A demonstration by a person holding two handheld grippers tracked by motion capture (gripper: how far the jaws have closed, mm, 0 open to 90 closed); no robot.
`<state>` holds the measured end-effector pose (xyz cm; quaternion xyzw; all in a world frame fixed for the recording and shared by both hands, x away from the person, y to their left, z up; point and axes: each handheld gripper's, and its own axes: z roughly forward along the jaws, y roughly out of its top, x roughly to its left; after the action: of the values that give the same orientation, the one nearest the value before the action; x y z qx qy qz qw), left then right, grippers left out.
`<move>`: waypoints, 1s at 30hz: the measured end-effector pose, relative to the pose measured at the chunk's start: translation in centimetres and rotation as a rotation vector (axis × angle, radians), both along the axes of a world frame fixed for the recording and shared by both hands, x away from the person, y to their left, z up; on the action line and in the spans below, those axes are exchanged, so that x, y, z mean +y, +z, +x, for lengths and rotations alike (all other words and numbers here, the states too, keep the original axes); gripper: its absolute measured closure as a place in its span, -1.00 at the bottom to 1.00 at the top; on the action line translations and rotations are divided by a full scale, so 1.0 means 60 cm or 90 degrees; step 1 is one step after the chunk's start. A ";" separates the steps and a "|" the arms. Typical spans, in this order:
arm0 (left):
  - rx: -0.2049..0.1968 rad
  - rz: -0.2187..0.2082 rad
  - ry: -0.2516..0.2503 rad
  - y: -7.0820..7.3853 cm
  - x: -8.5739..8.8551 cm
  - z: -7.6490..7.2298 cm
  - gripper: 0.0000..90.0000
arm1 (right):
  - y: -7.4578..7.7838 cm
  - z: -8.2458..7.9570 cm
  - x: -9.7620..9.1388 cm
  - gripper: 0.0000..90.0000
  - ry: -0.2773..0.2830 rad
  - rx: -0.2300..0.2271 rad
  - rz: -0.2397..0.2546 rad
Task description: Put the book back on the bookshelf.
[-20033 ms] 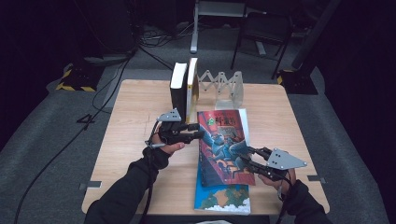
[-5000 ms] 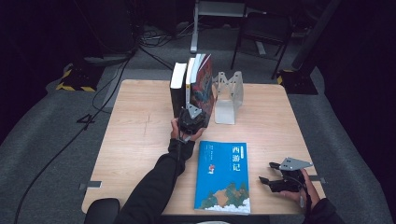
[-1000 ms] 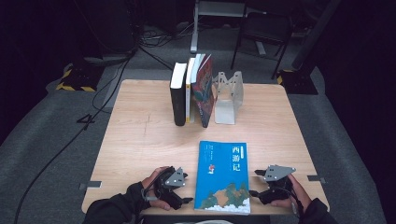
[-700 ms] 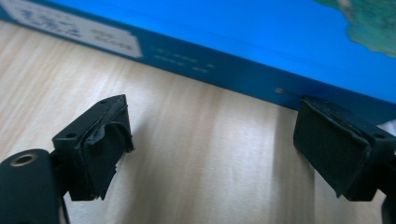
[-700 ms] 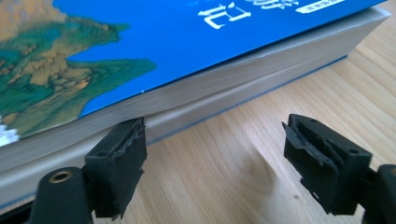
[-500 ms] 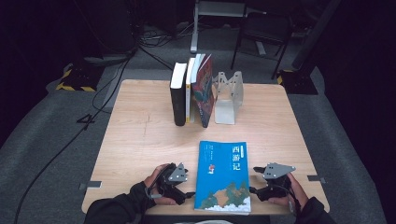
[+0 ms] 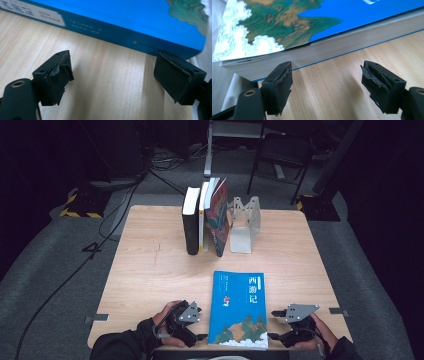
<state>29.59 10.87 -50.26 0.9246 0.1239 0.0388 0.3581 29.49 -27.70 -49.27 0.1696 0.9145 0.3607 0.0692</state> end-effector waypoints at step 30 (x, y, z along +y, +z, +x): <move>0.005 0.018 -0.014 0.003 -0.018 -0.018 -0.74 | 0.002 0.010 0.013 -0.55 -0.035 -0.026 0.017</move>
<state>28.53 9.81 -50.10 0.9310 0.1144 0.0330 0.3450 30.11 -26.94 -49.14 0.1878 0.9032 0.3740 0.0955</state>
